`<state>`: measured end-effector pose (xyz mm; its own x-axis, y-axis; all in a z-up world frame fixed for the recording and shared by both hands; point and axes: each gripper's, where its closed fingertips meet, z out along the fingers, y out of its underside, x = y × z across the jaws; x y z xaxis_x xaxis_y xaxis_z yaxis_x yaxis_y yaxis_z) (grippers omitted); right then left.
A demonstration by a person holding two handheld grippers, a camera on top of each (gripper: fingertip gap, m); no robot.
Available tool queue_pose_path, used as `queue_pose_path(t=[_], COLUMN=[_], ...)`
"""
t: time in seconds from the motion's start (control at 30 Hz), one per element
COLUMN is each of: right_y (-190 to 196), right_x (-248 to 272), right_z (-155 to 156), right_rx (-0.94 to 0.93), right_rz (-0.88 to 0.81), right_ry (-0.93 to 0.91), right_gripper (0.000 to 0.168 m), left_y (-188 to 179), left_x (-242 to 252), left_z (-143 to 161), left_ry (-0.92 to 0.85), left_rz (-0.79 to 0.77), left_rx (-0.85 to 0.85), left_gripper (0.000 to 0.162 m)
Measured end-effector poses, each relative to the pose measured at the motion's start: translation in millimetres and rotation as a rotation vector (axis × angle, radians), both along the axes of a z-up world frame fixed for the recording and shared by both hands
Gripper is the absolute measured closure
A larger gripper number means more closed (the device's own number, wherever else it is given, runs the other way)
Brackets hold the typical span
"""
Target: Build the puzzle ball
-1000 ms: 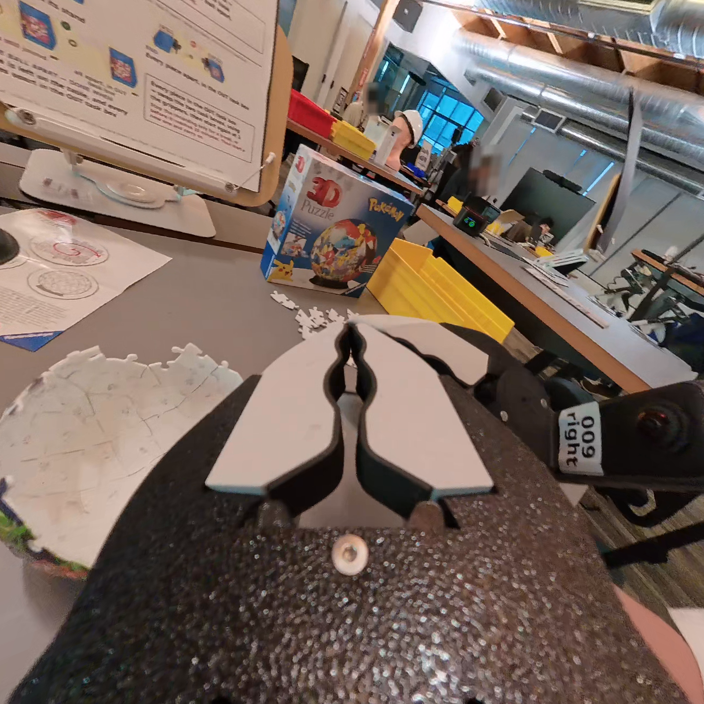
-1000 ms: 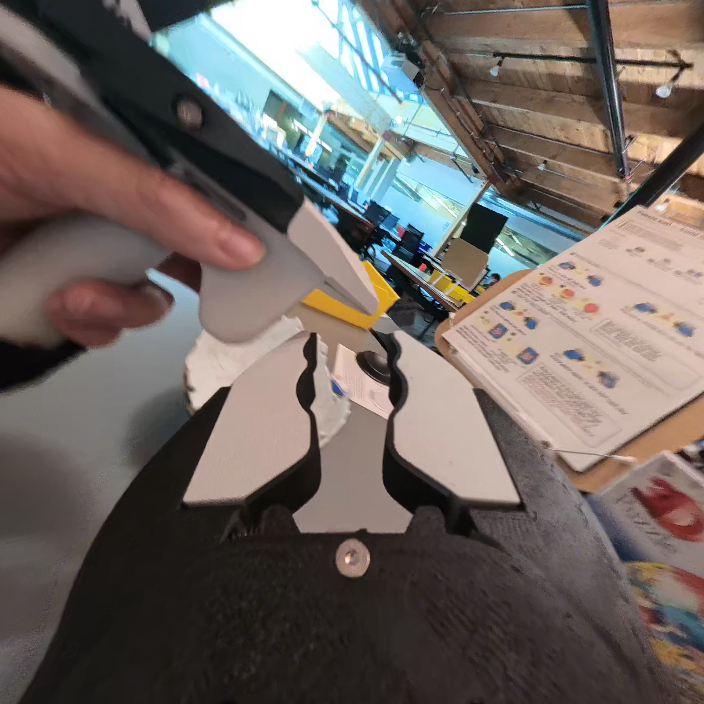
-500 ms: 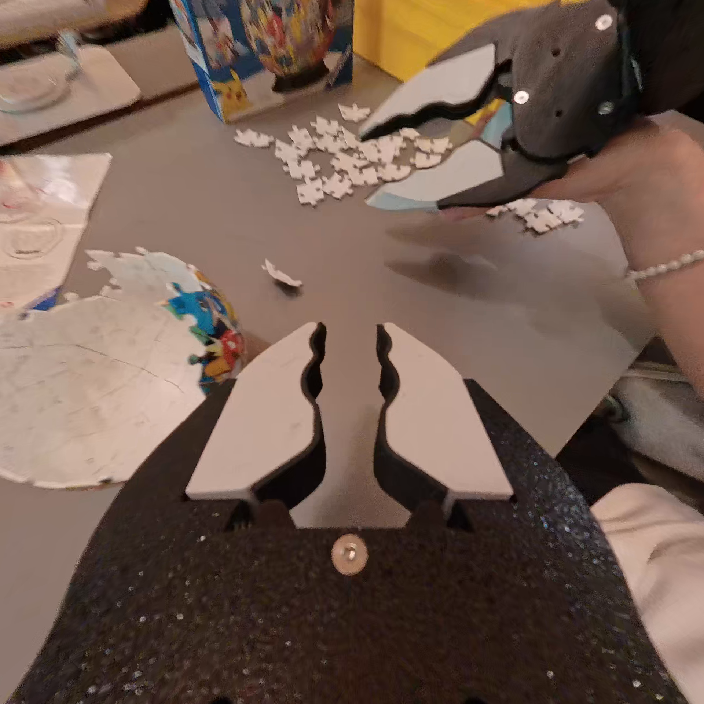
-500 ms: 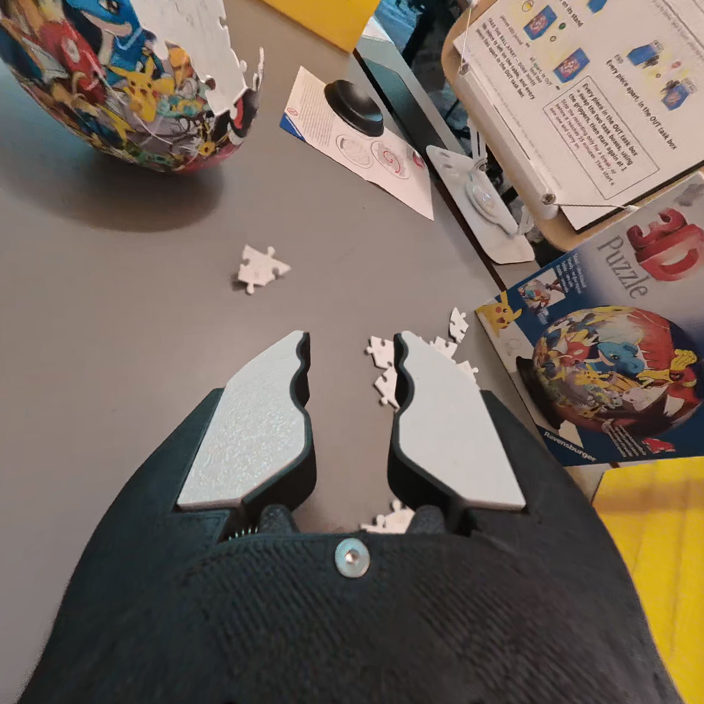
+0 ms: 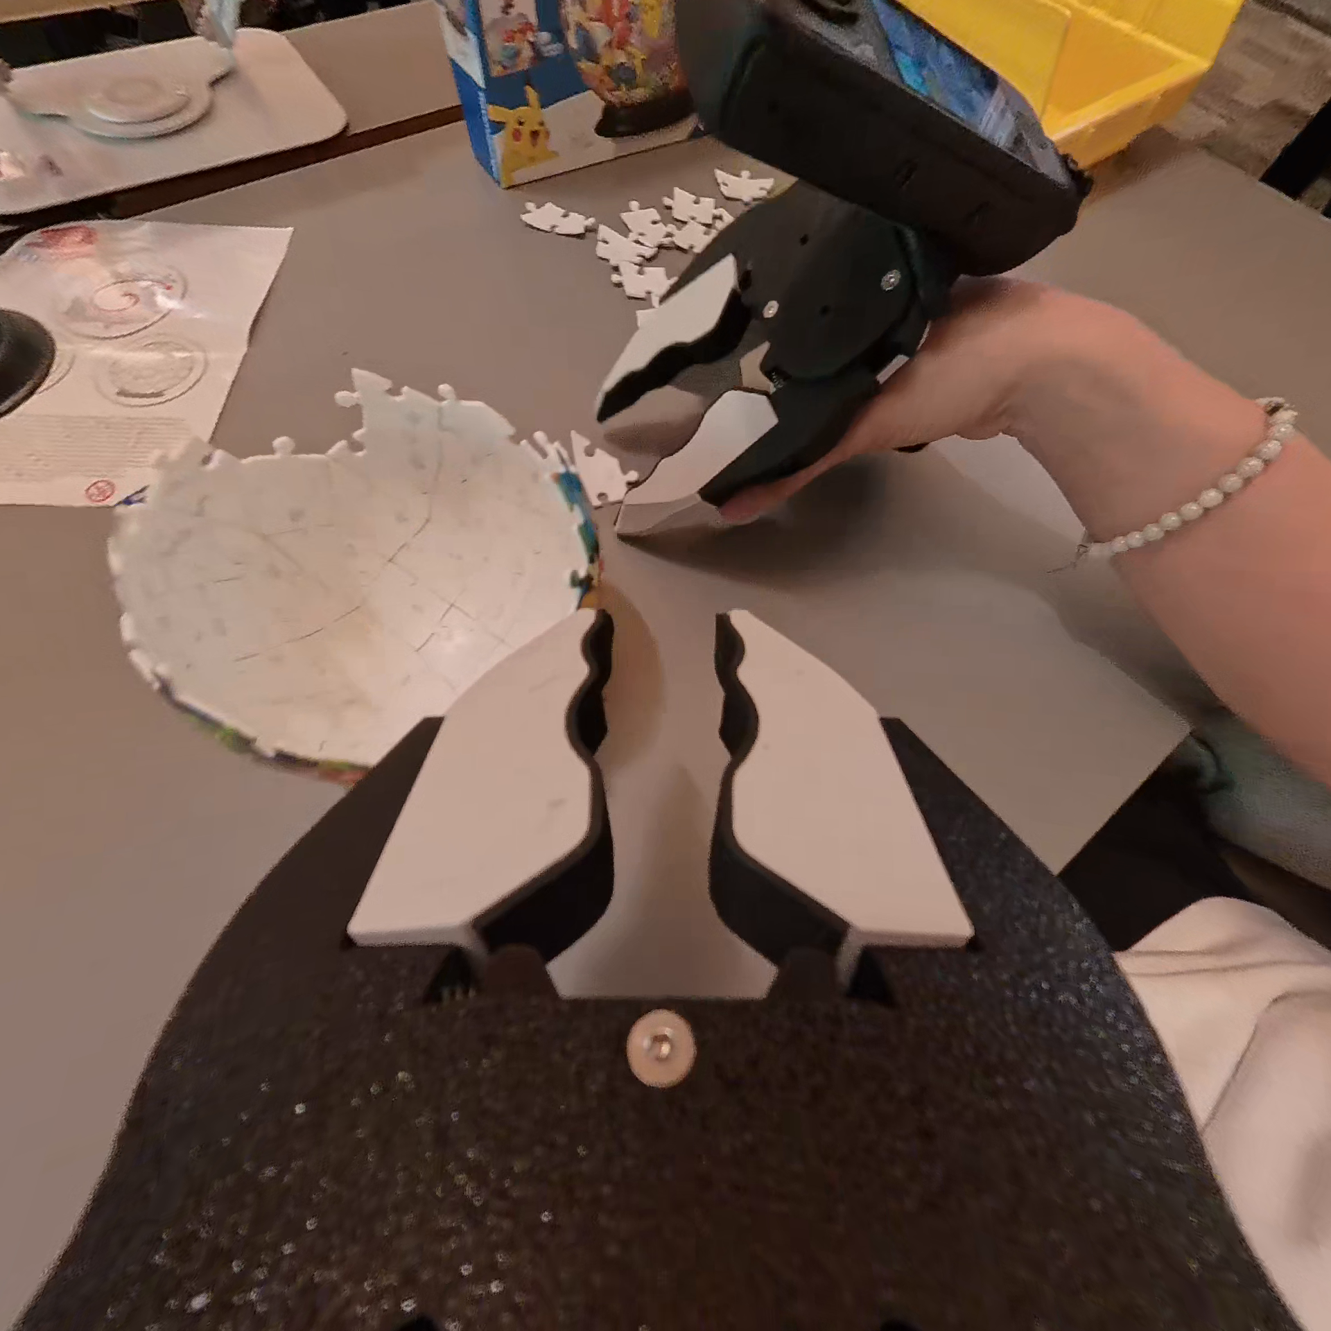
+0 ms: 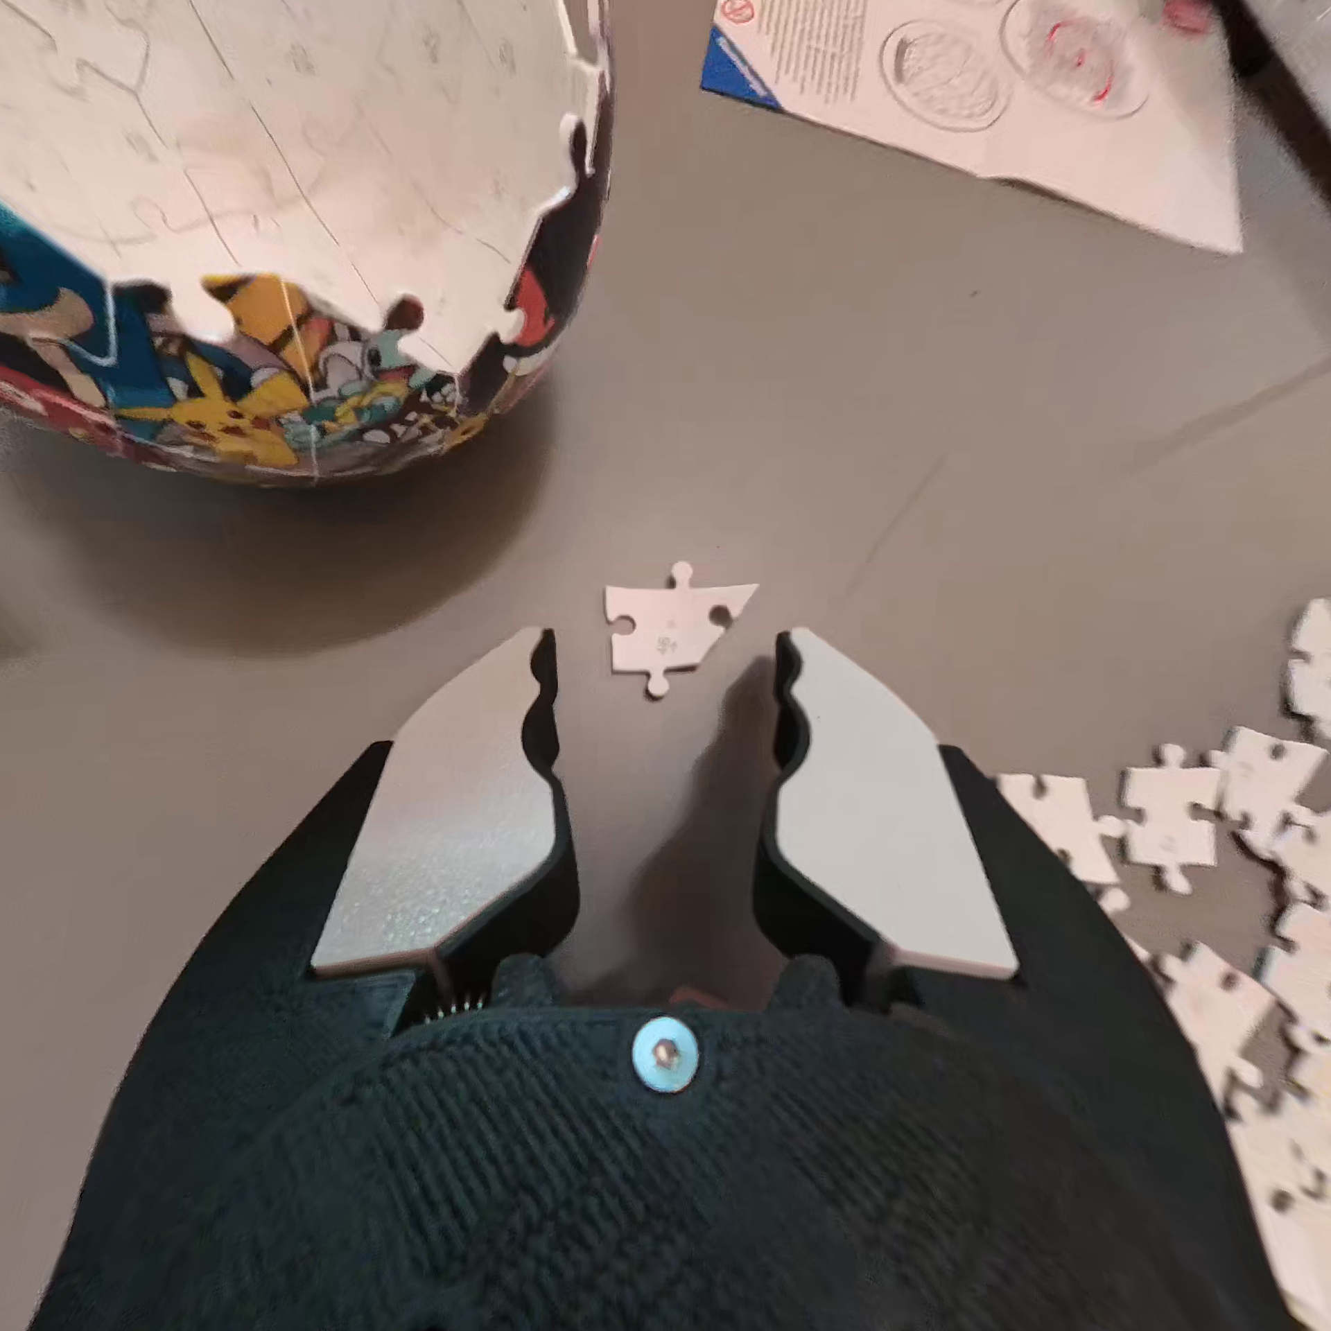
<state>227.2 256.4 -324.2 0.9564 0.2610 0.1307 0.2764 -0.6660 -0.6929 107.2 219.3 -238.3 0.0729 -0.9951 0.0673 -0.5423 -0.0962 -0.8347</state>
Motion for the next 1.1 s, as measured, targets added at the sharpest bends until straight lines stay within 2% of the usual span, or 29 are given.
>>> queue_pose_path(t=[0.17,0.33,0.43,0.53,0.67,0.83,0.97,1.1], right_y=[2,-2,-3,-1,0,1,0,0], right_x=[-7,-6,3,19,16,3,-11,-29], right_z=[-3,-3,5,33,85,124,156,174], right_rx=[-0.017,-0.009,0.048,0.171,0.406,0.547,0.729,0.852], right_rz=[0.030,0.012,0.004,-0.028,0.048,0.073,0.082,0.112], right_ry=[0.125,0.110,0.021,-0.068,-0.209,-0.341,-0.387,-0.388], right_gripper=[0.143,0.144,0.144,0.144,0.144,0.144,0.144,0.145], left_y=[19,37,42,52,66,73,55,38], left_x=[-9,-13,-14,-17,-19,-12,4,28], left_z=[12,13,17,25,43,67,77,79], left_ry=[-0.040,-0.033,-0.044,-0.059,-0.105,-0.140,-0.141,-0.157], left_rz=[0.047,0.095,0.105,0.141,0.186,0.184,0.099,0.044], left_rx=[-0.035,-0.035,-0.040,-0.010,-0.011,-0.033,-0.061,-0.095], left_gripper=[0.135,0.135,0.136,0.136,0.137,0.136,0.135,0.133])
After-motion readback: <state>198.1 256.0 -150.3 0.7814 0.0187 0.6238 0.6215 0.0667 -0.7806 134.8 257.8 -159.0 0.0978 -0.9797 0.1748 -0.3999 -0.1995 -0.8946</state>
